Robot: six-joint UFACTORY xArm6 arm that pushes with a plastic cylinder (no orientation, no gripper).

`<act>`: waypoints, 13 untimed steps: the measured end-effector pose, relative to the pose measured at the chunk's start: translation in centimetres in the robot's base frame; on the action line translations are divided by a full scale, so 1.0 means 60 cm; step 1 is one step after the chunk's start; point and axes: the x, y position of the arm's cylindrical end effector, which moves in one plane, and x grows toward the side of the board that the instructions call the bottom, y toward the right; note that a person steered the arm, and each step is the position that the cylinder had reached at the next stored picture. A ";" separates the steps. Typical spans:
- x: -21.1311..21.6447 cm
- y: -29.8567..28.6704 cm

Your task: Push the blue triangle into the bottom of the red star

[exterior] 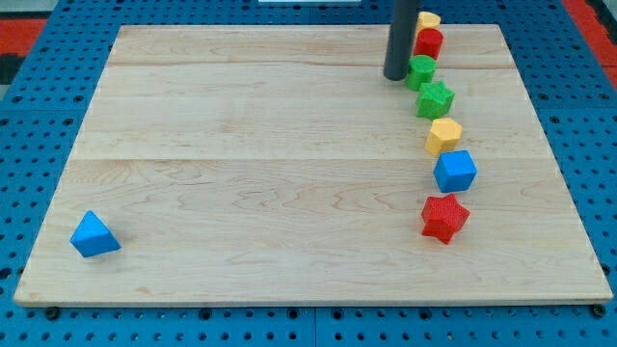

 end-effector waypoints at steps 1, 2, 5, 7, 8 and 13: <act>0.017 -0.016; 0.021 -0.064; 0.198 -0.515; 0.365 -0.712; 0.431 -0.683; 0.417 -0.539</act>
